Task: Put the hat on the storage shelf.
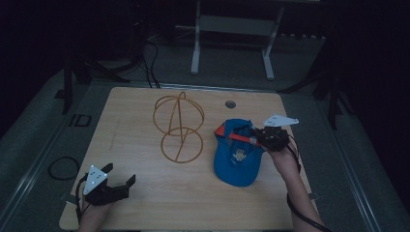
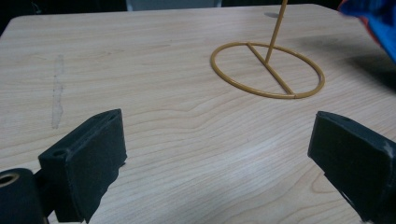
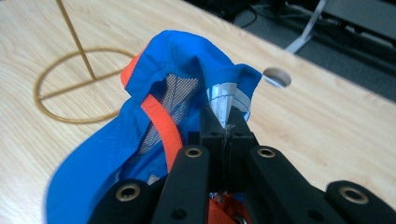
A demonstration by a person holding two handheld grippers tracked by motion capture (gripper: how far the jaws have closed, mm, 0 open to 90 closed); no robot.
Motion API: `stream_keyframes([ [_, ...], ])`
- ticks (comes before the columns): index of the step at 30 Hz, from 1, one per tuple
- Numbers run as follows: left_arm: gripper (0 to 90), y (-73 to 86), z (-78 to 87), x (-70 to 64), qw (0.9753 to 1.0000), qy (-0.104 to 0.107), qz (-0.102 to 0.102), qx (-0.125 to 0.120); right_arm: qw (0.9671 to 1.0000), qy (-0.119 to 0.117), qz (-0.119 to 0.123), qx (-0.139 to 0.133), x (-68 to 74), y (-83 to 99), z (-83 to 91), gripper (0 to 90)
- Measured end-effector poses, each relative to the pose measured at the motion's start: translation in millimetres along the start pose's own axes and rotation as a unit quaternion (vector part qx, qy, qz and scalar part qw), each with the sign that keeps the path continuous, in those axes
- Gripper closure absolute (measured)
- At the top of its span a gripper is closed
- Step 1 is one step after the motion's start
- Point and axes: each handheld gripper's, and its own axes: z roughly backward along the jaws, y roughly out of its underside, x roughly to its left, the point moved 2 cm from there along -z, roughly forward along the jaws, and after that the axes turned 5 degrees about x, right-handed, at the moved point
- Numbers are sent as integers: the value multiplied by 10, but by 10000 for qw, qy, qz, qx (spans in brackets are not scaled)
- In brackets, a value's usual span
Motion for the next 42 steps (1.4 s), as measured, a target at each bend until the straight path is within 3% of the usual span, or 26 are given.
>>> stream_keyframes([
  [4,47,-101,19,3,9998,173,129,8,9996,18,77,-261,-13,-157,243,894],
  [7,47,-130,33,0,9997,212,133,2,9993,-15,79,-362,-26,-204,337,894],
  [10,59,-280,105,-12,9997,227,66,13,9991,-40,87,-406,-28,-258,477,894],
  [13,64,-354,142,-12,9997,254,56,-14,9990,-38,133,-424,-21,-267,524,894],
  [15,66,-498,201,-22,9992,368,75,-94,9989,-70,107,-460,-23,-268,568,894],
  [22,66,-965,293,-177,9974,626,-208,-290,9986,-133,16,-510,-29,-246,610,894],
  [23,67,-965,293,-177,9974,626,-208,-290,9986,-129,21,-507,-20,-245,617,894],
  [24,67,-1103,294,-235,9965,707,-297,-328,9984,-158,19,-533,-11,-245,624,894],
  [27,67,-1300,273,-340,9950,821,-444,-365,9978,-294,-40,-587,24,-252,651,894],
  [28,67,-1300,273,-340,9950,821,-444,-365,9977,-312,-38,-597,36,-257,663,894],
  [29,67,-1428,247,-415,9935,924,-533,-393,9975,-342,-53,-622,48,-262,675,894],
  [32,67,-1600,202,-544,9909,1040,-732,-435,9969,-406,-44,-679,87,-282,716,894],
  [40,70,-1942,44,-895,9827,1374,-1151,-470,9957,-465,39,-802,179,-342,810,893],
  [42,74,-1980,22,-941,9820,1394,-1184,-472,9956,-480,41,-805,189,-348,818,894],
])
